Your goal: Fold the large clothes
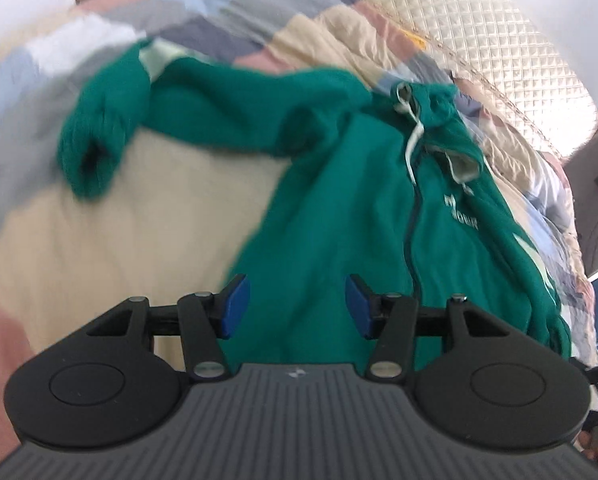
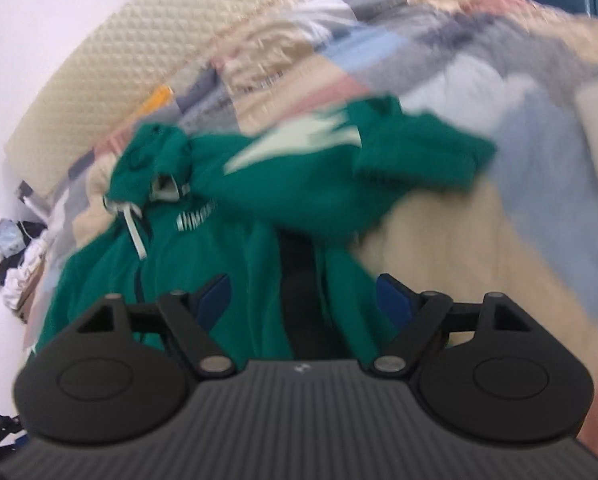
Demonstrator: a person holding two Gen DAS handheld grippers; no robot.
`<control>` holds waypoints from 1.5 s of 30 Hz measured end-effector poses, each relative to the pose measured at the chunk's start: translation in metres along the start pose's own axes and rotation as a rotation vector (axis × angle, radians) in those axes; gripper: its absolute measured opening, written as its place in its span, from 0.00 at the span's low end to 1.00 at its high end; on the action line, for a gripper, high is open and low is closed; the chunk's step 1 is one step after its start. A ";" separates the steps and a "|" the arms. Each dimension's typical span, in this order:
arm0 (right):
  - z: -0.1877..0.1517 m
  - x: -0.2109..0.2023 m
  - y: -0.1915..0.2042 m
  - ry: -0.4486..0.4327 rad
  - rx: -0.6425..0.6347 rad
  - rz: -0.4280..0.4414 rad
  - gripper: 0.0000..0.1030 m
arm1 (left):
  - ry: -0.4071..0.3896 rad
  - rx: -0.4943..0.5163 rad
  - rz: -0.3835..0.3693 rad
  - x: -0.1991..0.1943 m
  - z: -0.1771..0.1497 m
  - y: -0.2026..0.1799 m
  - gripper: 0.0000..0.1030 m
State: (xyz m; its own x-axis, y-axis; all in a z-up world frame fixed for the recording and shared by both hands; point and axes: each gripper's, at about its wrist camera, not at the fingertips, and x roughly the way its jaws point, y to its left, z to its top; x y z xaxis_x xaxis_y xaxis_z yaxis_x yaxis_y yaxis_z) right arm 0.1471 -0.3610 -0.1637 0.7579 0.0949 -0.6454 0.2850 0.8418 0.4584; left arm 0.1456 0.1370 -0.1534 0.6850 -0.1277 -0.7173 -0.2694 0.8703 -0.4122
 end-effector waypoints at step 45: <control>-0.028 -0.010 0.021 0.179 -0.006 0.299 0.12 | -0.012 0.005 0.129 -0.001 0.000 0.044 0.12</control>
State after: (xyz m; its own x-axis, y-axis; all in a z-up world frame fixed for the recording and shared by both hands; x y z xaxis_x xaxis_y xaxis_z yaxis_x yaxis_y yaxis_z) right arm 0.1290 -0.3290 -0.1649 0.6926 0.4286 -0.5801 0.0624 0.7657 0.6402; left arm 0.1333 0.1755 -0.1702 0.6528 -0.0094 -0.7575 -0.3519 0.8817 -0.3142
